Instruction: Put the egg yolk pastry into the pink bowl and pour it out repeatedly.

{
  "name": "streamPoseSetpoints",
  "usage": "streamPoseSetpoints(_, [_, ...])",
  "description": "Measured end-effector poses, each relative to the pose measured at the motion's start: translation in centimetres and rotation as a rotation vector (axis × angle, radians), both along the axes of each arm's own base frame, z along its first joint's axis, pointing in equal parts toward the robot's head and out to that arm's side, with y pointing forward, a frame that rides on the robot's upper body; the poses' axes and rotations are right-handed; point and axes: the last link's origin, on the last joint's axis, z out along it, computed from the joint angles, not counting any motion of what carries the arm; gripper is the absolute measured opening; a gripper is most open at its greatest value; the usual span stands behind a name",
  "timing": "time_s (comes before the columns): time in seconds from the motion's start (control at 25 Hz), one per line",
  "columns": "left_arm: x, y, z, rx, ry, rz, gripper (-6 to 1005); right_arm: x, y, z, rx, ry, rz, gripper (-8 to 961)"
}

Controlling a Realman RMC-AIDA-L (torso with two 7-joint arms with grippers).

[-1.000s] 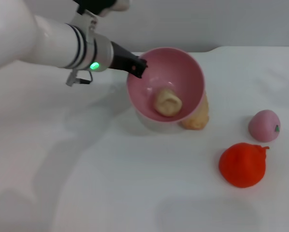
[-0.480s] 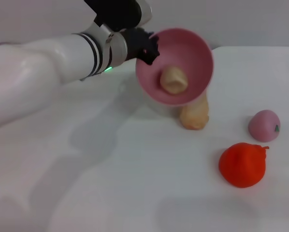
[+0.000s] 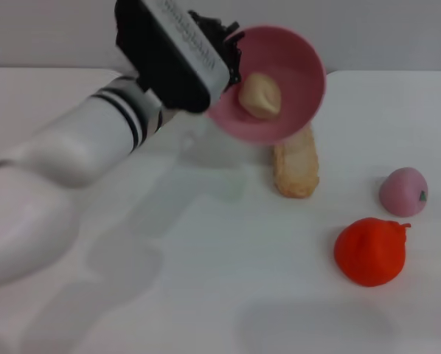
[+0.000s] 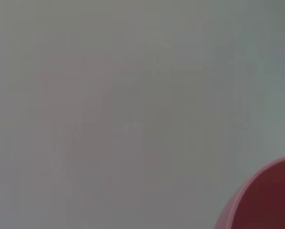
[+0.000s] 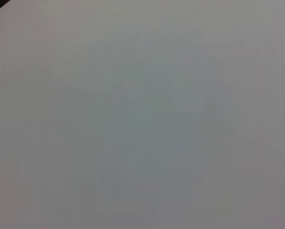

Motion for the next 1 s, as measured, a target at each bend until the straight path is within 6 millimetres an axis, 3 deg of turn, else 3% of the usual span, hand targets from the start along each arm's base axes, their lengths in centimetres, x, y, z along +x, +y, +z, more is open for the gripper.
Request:
streamPoseSetpoints(0.28, [-0.3,-2.6,0.0,0.153,0.012,-0.192,44,-0.3,0.3,-0.1,-0.004,0.003,0.013,626])
streamPoseSetpoints(0.48, [-0.2,-3.4,-0.4,0.181,0.021,-0.249,44,-0.9,0.6,-0.1,-0.006,0.015,0.049,626])
streamPoseSetpoints(1.0, [0.4,-3.6,-0.5,0.266,0.121,-0.373,43,-2.2,1.4,-0.3,-0.007,0.029,0.125,627])
